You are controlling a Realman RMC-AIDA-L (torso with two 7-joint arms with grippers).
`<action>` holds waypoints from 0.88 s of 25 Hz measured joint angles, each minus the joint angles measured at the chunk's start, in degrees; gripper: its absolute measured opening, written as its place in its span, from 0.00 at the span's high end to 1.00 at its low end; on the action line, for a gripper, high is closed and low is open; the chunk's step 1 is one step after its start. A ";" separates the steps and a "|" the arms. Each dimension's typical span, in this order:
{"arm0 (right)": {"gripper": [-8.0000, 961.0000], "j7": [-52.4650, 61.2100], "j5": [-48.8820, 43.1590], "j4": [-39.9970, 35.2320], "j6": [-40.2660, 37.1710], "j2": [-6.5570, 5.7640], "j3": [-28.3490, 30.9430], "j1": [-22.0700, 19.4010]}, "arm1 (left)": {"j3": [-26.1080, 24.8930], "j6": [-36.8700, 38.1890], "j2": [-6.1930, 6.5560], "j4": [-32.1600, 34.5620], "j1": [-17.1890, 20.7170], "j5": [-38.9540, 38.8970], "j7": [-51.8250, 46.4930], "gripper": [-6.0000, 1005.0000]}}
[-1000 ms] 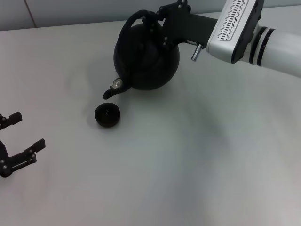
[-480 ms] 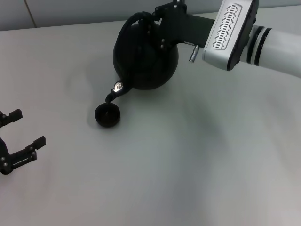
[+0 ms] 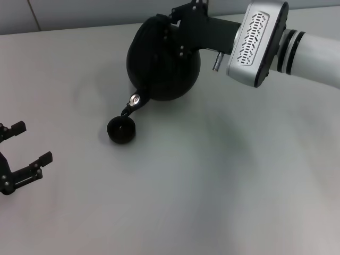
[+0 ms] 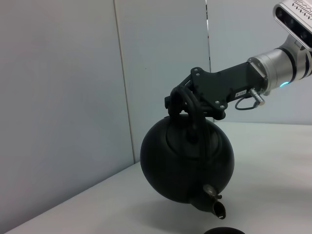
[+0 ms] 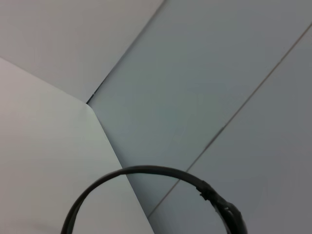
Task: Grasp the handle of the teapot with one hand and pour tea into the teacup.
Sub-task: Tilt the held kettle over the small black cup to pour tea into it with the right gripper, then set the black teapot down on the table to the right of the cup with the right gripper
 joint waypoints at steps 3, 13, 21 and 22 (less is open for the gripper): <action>0.91 -1.57 0.00 0.06 -0.65 0.11 0.00 0.02 | -0.06 0.00 0.00 0.00 -0.07 0.00 -0.06 0.16; 0.91 -1.70 -0.01 0.09 -1.22 0.14 0.01 0.12 | -0.09 -0.04 0.00 0.00 -0.06 -0.01 -0.03 0.16; 0.91 14.81 -0.01 -1.04 -0.19 -0.31 0.07 -0.28 | -0.10 0.00 0.00 0.00 -0.06 -0.12 0.06 0.16; 0.91 20.06 -0.20 -1.74 0.17 -0.37 0.07 -0.74 | -0.09 0.00 0.00 0.00 -0.06 -0.13 0.11 0.16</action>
